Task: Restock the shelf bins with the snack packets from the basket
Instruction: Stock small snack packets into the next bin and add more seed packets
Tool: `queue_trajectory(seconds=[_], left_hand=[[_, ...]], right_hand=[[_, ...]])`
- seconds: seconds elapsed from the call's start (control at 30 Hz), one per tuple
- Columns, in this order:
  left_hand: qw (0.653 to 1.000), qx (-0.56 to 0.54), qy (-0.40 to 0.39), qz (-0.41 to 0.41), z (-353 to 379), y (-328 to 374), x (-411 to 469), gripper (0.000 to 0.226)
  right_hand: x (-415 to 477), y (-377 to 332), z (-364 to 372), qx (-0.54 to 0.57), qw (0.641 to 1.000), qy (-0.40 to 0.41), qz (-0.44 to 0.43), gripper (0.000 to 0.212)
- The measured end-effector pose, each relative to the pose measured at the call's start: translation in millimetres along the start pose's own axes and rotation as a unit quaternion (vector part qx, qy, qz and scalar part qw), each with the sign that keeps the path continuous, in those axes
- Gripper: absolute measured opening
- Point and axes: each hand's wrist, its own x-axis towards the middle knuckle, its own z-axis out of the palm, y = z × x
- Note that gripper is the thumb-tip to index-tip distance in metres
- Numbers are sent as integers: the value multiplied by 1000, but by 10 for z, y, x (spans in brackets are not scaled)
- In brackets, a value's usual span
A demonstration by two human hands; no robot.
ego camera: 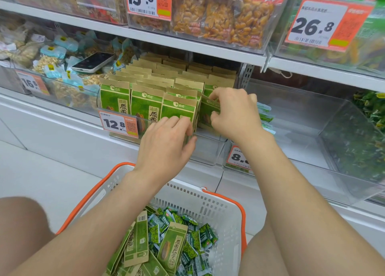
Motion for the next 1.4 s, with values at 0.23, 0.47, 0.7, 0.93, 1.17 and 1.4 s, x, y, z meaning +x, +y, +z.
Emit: queue_trajectory(seconds=[0.23,0.47,0.7,0.93,1.17,1.4], left_hand=[[1000,-10,-18,0,-35,12,-55,15],[993,4,-109,-40,-9,-88,-154,18],[864,56,-496,-63,464,-282,-772,22],[650,149,-740,81,915,-178,-1730,45],[617,165,-743,199,1025,-151,-2242,87],[624,179,-726,227,1128,-205,-2267,52]], right_hand=[[-130,-2,-86,-43,999,17,-15,43],[-412,-252,-294,105,989,70,-76,26],[-1060,-598,91,-32,926,-323,-194,11],[-1580,-572,548,-69,840,-487,-228,19],[-1775,-495,696,-78,816,-523,-235,32],[-1802,-557,746,-68,807,-528,-256,13]])
